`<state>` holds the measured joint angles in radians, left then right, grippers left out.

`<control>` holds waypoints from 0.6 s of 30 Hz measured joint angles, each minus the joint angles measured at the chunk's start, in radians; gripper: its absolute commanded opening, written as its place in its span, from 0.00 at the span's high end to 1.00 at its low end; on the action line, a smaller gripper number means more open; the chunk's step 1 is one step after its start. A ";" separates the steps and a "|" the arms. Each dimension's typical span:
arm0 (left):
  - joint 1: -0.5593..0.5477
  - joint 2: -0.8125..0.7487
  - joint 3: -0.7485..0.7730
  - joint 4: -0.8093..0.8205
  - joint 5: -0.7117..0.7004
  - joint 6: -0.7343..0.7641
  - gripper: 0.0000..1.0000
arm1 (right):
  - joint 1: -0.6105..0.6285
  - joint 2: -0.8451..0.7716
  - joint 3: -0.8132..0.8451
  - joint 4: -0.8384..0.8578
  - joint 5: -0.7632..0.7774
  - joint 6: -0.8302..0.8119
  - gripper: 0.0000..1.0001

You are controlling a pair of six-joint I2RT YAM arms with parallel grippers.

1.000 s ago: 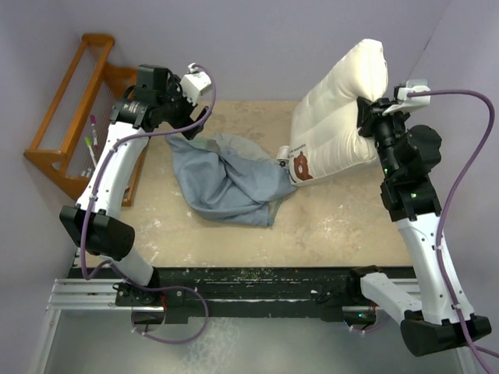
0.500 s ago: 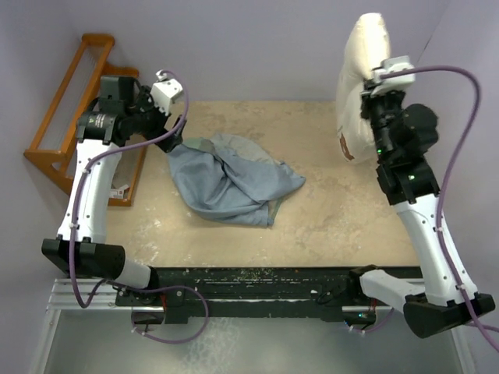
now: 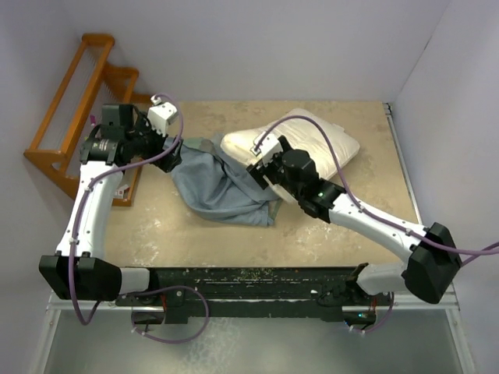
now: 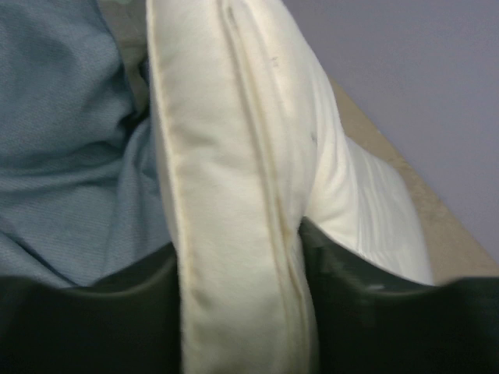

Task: Remove the pillowcase from the pillow

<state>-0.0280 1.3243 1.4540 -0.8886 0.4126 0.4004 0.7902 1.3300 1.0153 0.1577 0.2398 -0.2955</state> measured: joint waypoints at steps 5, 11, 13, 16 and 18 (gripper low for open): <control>0.002 -0.049 -0.117 0.121 -0.020 -0.045 0.01 | -0.015 -0.068 -0.180 0.084 -0.028 0.269 0.00; 0.003 -0.048 -0.188 0.240 -0.026 -0.121 0.01 | -0.133 -0.186 -0.270 0.085 -0.071 0.531 0.00; 0.004 -0.049 -0.216 0.274 -0.026 -0.142 0.01 | -0.237 -0.233 -0.283 0.084 -0.130 0.610 0.00; 0.006 -0.050 -0.242 0.303 -0.023 -0.167 0.01 | -0.357 -0.282 -0.286 0.084 -0.216 0.692 0.00; 0.006 -0.051 -0.249 0.314 -0.023 -0.179 0.01 | -0.415 -0.309 -0.286 0.092 -0.288 0.734 0.00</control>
<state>-0.0216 1.2732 1.2049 -0.5751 0.3901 0.2211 0.3752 1.0210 0.7288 0.2493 -0.0486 0.4381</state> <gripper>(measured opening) 0.990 0.997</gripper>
